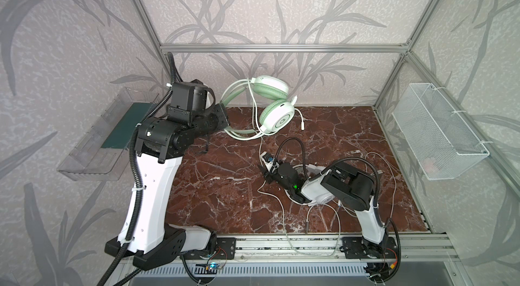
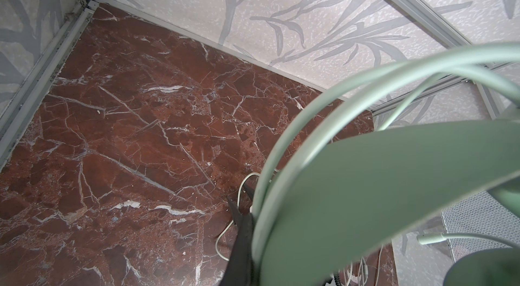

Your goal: Wrap the headphones

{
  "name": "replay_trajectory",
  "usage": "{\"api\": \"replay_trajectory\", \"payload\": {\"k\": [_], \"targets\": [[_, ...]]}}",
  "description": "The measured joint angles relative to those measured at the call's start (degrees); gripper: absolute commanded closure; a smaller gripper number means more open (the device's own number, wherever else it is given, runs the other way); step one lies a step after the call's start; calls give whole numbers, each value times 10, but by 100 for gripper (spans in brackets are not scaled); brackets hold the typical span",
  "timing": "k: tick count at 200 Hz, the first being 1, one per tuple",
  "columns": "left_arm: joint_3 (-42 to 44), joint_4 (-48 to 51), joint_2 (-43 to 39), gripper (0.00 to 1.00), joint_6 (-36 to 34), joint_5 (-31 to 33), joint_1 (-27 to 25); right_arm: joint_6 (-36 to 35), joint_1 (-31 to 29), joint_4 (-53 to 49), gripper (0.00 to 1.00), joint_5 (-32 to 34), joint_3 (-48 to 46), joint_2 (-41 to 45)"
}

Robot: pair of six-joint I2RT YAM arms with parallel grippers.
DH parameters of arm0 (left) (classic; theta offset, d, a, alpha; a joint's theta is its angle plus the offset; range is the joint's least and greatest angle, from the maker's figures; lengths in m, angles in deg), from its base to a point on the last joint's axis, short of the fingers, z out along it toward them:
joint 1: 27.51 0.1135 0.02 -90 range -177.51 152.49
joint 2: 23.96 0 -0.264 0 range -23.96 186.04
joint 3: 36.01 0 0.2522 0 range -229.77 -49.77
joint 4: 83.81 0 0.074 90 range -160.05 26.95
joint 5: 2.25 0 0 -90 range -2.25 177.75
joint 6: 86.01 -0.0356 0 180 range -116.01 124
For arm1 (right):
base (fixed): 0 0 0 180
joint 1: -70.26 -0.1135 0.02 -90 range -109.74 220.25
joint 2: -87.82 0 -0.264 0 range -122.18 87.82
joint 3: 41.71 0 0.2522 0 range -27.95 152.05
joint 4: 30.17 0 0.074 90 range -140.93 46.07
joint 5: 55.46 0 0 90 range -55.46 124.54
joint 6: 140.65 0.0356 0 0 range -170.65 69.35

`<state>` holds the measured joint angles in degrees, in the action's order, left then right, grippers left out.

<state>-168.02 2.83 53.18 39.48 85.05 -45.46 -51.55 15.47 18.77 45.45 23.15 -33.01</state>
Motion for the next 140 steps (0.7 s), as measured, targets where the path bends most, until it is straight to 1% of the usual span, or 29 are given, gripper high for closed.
{"api": "replay_trajectory", "payload": {"k": [30,52,77,103,122,140], "targets": [[0,0,0,100,-2,11,0,-3,-2,-3,92,-16,-9,5],[0,0,3,100,-15,32,0,-12,-14,-16,100,-6,-60,49],[0,0,15,100,-30,52,13,-29,-61,-40,100,27,-136,145],[9,-13,37,100,-35,58,32,-40,-139,-79,100,59,-198,262],[20,-28,55,100,-38,69,37,-61,-205,-122,100,94,-217,327],[53,-48,64,100,-46,90,37,-95,-267,-199,100,129,-214,388]]}}
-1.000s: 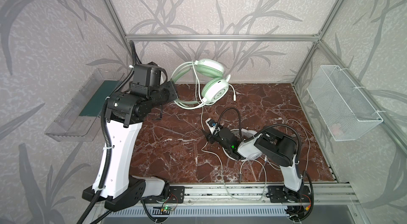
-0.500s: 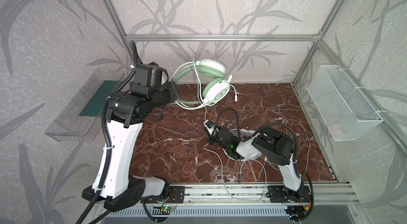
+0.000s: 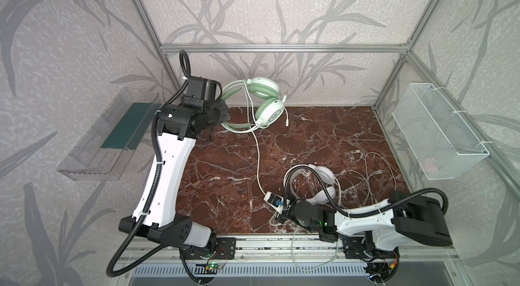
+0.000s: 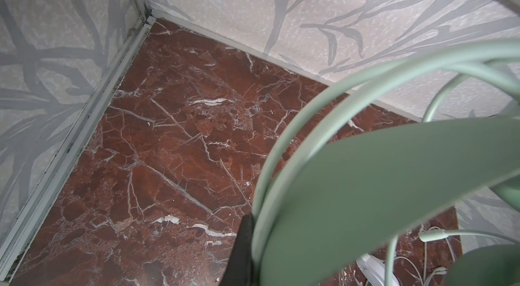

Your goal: Wrap the headphones

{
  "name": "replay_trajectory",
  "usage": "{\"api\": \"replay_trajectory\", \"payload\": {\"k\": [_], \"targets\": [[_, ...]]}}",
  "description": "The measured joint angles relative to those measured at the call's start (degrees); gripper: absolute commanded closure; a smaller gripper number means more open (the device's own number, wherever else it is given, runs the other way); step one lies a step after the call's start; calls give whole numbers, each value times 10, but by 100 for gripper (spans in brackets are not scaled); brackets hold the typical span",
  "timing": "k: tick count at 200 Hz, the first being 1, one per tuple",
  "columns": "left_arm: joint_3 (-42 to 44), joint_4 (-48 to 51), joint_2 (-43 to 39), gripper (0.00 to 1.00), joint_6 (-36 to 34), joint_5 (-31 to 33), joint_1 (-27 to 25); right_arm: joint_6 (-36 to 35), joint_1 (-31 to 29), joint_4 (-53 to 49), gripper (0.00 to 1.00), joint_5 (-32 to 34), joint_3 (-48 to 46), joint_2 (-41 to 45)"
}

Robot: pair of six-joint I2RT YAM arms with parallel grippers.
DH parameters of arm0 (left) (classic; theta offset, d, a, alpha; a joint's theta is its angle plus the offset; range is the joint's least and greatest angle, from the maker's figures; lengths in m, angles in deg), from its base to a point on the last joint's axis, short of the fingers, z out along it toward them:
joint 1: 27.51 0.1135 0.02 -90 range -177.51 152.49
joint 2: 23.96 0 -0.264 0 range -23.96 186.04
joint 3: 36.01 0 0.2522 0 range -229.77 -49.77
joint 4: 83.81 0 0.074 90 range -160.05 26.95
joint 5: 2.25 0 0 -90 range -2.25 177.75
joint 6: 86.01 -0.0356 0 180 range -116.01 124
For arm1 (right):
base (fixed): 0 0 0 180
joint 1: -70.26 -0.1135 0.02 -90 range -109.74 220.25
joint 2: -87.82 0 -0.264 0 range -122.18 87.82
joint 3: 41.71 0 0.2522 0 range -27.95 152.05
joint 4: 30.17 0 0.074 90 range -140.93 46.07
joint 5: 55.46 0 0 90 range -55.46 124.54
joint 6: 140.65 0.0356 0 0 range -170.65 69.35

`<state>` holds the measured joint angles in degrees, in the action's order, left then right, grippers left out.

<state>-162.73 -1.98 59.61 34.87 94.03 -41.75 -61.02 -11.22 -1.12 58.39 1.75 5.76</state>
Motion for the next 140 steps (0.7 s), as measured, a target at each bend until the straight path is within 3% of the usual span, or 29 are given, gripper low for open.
{"api": "replay_trajectory", "payload": {"k": [20,56,104,140], "targets": [[54,-21,1,100,-11,19,0,-35,-36,-116,100,14,26,76],[188,-70,0,100,-30,49,0,-95,-36,-296,100,43,128,188],[324,-113,-12,100,-58,72,-18,-202,-28,-384,100,56,176,256],[386,-137,-68,100,-74,75,-59,-223,46,-424,100,56,191,262]]}}
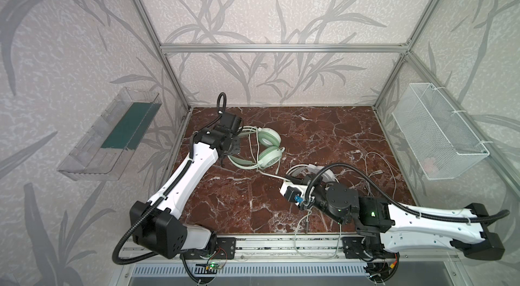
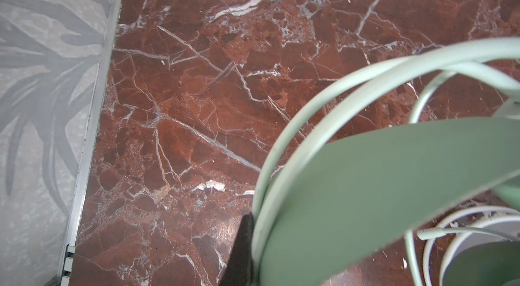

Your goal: Wrap the headphones

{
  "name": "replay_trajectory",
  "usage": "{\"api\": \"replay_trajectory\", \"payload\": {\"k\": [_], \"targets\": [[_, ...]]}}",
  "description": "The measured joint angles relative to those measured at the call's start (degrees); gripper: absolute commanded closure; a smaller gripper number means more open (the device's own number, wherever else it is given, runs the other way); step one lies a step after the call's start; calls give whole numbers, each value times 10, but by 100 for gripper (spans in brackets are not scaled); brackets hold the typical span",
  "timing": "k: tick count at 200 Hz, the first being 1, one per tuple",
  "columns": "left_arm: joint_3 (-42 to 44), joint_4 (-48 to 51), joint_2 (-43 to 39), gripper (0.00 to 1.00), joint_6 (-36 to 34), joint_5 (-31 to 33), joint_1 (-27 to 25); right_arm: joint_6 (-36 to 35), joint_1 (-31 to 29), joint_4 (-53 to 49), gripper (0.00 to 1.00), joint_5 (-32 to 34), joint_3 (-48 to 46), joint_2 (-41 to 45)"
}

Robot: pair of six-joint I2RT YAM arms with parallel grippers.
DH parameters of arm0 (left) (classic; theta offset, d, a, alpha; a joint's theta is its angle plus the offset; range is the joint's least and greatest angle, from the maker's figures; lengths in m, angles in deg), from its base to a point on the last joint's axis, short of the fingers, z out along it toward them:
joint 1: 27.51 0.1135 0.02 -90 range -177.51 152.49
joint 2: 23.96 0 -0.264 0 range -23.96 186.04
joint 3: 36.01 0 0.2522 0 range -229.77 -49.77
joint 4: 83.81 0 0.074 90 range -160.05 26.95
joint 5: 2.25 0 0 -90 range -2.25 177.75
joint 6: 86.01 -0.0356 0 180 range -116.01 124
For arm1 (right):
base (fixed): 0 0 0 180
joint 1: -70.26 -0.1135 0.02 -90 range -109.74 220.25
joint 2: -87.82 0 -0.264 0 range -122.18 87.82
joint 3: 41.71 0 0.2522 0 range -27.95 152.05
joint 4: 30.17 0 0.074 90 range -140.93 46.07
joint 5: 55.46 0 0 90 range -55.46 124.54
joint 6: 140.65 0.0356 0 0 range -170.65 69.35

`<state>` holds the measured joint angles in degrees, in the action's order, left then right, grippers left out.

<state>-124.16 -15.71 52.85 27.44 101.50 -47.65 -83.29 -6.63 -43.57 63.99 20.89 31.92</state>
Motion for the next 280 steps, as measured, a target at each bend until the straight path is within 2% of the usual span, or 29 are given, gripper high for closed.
{"api": "replay_trajectory", "payload": {"k": [30,65,124,154,183,231,280], "targets": [[43,-3,-59,100,-19,2,-35,12,58,-21,100,-21,27,7],[85,3,-121,100,-41,2,-75,12,94,-25,100,-36,66,3],[161,7,-212,100,-53,-21,-110,13,170,-31,100,-75,104,-50],[192,-12,-234,100,-54,-31,-127,10,174,-57,100,-95,136,-74],[212,-20,-227,100,-43,-18,-140,17,172,-92,100,-155,189,-70],[213,-26,-178,100,-19,6,-140,1,125,-116,100,-233,193,-30],[213,-23,-199,100,-27,-3,-141,-47,137,-110,100,-228,198,-74]]}}
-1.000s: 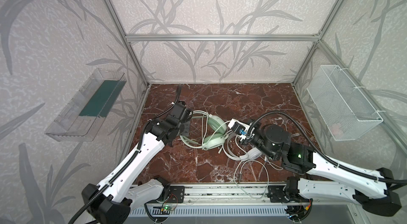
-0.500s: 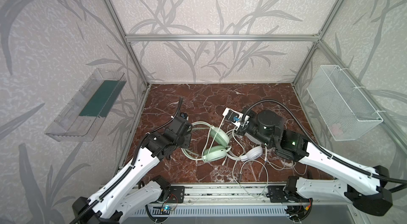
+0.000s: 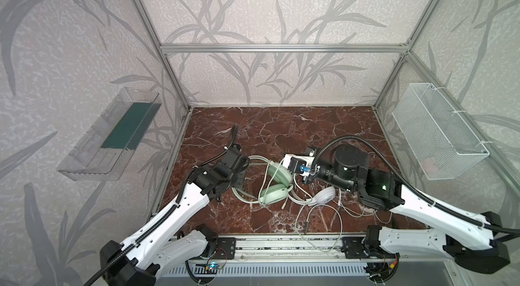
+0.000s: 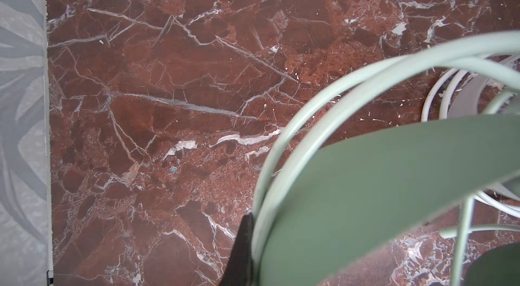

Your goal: Wrap the headphones

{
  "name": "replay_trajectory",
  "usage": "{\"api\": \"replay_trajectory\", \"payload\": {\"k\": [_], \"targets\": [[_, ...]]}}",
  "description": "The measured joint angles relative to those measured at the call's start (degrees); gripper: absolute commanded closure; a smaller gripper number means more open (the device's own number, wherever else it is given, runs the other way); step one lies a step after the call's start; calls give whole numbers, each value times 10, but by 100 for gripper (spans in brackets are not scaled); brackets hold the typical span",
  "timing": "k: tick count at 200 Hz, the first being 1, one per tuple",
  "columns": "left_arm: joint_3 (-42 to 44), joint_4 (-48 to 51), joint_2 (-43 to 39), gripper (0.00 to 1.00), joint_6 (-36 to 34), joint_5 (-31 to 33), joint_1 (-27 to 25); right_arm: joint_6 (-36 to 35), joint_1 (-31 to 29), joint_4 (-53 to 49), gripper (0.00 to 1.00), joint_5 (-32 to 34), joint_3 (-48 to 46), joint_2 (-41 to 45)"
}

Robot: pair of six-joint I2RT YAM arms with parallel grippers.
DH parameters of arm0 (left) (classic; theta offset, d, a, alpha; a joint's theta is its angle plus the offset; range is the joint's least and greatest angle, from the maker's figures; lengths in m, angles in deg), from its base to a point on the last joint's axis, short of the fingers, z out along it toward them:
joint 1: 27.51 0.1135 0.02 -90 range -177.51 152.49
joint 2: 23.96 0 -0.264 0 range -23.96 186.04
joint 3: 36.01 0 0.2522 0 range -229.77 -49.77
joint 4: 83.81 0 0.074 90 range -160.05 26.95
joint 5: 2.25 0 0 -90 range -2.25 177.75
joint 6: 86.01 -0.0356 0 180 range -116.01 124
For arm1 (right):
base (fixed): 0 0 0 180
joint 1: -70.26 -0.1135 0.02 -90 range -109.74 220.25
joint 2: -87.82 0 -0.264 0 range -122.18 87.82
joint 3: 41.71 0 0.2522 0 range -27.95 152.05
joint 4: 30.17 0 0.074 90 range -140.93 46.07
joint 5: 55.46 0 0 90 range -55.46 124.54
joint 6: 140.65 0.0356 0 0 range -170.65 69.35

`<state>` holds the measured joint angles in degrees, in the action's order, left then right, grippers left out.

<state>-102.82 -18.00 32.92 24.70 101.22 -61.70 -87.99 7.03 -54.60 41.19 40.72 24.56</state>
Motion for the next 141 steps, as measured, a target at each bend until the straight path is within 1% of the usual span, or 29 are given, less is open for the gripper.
{"api": "replay_trajectory", "payload": {"k": [15,32,44,61,81,100,141], "targets": [[2,1,-9,100,-5,-8,-1,-8,27,3,100,-10,1,-19],[8,0,-27,100,-8,-20,-3,-6,83,1,100,-29,4,-38],[13,-3,-47,100,-8,-31,-3,-2,116,0,94,-43,5,-46],[15,-11,-75,100,-7,-54,-3,8,150,-1,92,-75,6,-50],[16,-20,-98,100,-8,-82,-3,17,164,0,92,-107,18,-64],[18,-23,-102,100,-10,-106,-3,21,167,0,93,-133,48,-98],[18,-25,-103,100,-11,-123,-3,37,190,1,92,-174,74,-165]]}}
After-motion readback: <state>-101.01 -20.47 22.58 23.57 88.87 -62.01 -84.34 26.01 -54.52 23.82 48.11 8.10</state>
